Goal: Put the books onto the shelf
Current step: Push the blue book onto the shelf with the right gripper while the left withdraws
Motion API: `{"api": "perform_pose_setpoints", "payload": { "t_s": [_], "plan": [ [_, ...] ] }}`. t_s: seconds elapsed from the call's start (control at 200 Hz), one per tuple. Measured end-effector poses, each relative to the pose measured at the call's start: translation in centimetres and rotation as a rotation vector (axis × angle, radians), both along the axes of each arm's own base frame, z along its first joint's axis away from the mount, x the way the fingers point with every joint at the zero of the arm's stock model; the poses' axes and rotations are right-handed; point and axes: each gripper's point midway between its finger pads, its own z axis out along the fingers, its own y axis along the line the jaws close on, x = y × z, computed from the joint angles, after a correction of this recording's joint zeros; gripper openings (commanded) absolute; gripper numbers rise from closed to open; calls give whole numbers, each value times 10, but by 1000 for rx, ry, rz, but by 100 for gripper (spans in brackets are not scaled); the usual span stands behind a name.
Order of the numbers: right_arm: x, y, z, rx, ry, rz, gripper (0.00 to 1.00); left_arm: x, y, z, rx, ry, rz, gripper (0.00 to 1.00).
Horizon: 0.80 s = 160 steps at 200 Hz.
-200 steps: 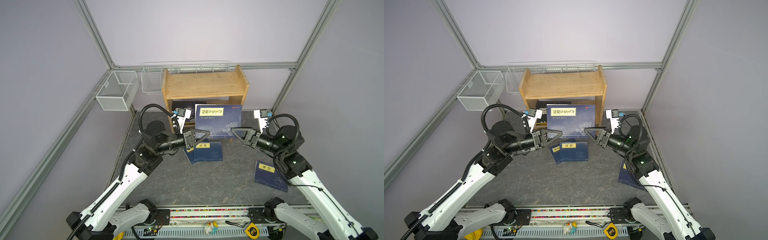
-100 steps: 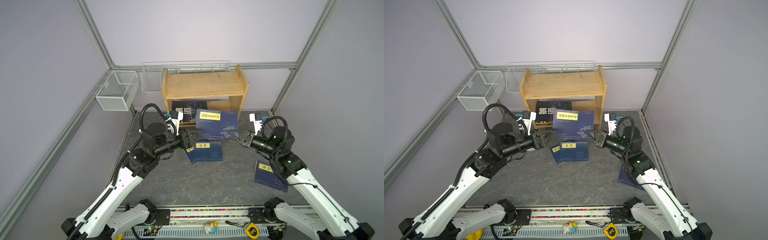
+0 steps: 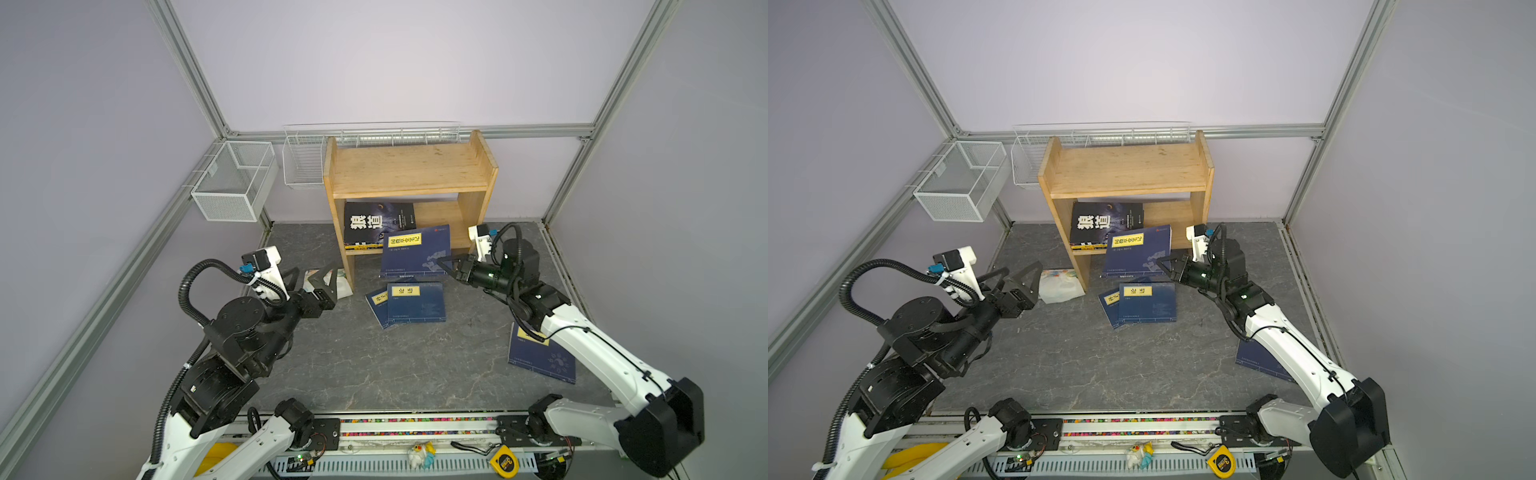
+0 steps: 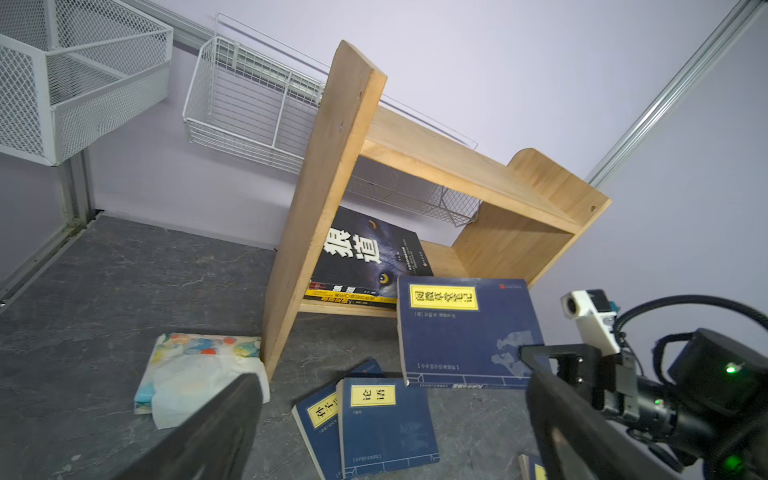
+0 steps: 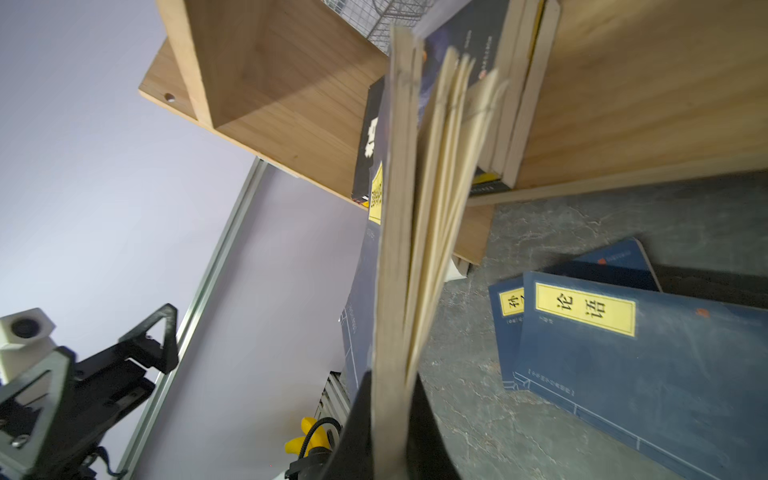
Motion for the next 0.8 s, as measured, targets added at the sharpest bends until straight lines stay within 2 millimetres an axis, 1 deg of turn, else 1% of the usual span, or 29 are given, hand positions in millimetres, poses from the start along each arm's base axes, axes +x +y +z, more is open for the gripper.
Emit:
{"api": "perform_pose_setpoints", "payload": {
  "t_s": [0.095, 0.18, 0.265, 0.37, 0.465, 0.535, 0.64, 0.8],
  "plan": [
    [14, 11, 6, 22, -24, 4, 6, 12, -7, -26, 68, 44, 7, 99],
    [28, 19, 5, 35, -27, 4, 6, 21, -13, -37, 101, 71, 12, 99],
    [42, 28, 1, 47, -25, 5, 6, 29, -16, -40, 122, 73, 22, 99],
    [56, 38, -3, 62, -28, 10, 6, 34, -14, -36, 121, 57, 40, 99],
    [69, 47, 0, 77, -44, 19, 7, 42, -10, -34, 115, 52, 54, 99],
    [79, 55, 3, 85, -58, 28, 7, 51, -5, -35, 105, 58, 64, 99],
    [89, 65, 8, 92, -69, 45, 7, 67, 0, -39, 73, 80, 53, 99],
    [101, 75, 8, 85, -82, 59, 8, 89, 0, -44, -2, 103, -18, 99]
  ]
}}
